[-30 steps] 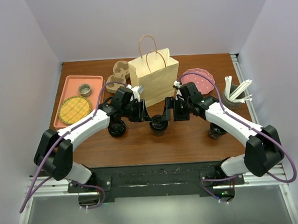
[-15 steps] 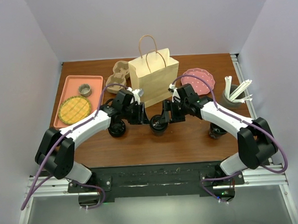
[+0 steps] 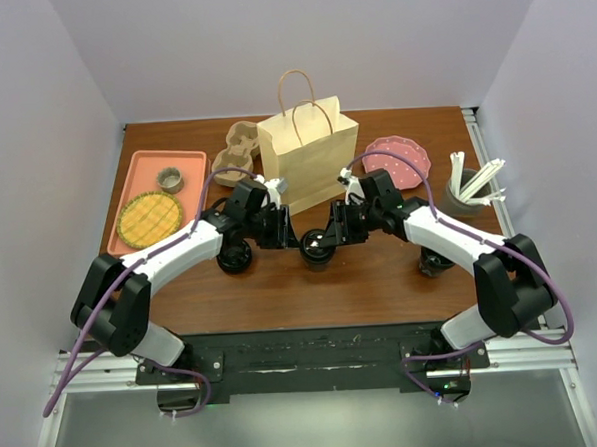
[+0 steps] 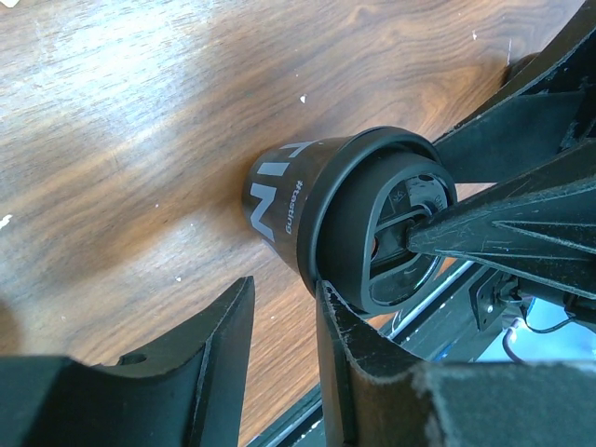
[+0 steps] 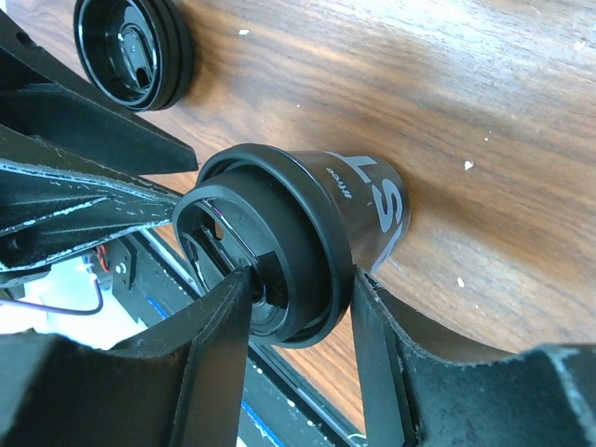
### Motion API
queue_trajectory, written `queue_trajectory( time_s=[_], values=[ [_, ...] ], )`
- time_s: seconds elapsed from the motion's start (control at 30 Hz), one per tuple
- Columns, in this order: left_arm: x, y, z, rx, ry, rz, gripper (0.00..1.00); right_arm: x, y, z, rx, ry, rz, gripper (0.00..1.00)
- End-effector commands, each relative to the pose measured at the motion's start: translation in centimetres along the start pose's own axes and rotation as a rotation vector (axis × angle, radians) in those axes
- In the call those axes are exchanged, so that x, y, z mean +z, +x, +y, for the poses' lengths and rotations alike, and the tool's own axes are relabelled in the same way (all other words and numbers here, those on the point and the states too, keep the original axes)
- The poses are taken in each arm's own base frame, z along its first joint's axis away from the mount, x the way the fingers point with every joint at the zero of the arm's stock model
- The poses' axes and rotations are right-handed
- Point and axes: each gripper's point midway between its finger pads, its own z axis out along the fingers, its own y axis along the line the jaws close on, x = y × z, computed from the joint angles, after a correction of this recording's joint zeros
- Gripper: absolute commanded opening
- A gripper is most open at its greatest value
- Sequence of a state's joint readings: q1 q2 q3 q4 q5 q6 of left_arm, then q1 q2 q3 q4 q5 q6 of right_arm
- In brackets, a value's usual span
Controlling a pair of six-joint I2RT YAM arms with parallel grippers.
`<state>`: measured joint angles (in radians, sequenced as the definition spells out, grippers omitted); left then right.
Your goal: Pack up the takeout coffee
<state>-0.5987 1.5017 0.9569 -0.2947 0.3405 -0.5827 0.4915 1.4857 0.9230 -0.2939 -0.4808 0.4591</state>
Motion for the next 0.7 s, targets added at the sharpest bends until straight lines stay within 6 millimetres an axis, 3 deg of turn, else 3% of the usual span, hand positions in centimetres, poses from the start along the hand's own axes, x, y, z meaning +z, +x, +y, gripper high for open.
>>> queue_trajectory(
  time_s=[0.0, 0.27, 0.37, 0.5, 0.67],
  values=[
    [0.5, -0.1, 0.8, 0.015, -0.024, -0.021, 0.37, 1.0, 3.0, -2.3, 0.009, 0.056, 0.079, 0.41],
    [1.1, 0.1, 1.6, -0.007, -0.058, -0.011, 0.36, 1.7, 3.9, -3.2, 0.041, 0.077, 0.099, 0.36],
    [0.2, -0.8, 1.4, -0.007, -0.081, -0.039, 0.37, 1.7, 4.2, -3.1, 0.107, 0.073, 0.087, 0.33],
    [-2.8, -3.4, -0.6, 0.009, -0.074, -0.131, 0.42, 0.7, 4.1, -2.5, 0.233, 0.075, 0.003, 0.31],
    [-3.8, -4.1, -3.8, 0.006, 0.080, -0.173, 0.46, -0.5, 3.2, -1.6, 0.327, 0.046, -0.120, 0.30]
  ],
)
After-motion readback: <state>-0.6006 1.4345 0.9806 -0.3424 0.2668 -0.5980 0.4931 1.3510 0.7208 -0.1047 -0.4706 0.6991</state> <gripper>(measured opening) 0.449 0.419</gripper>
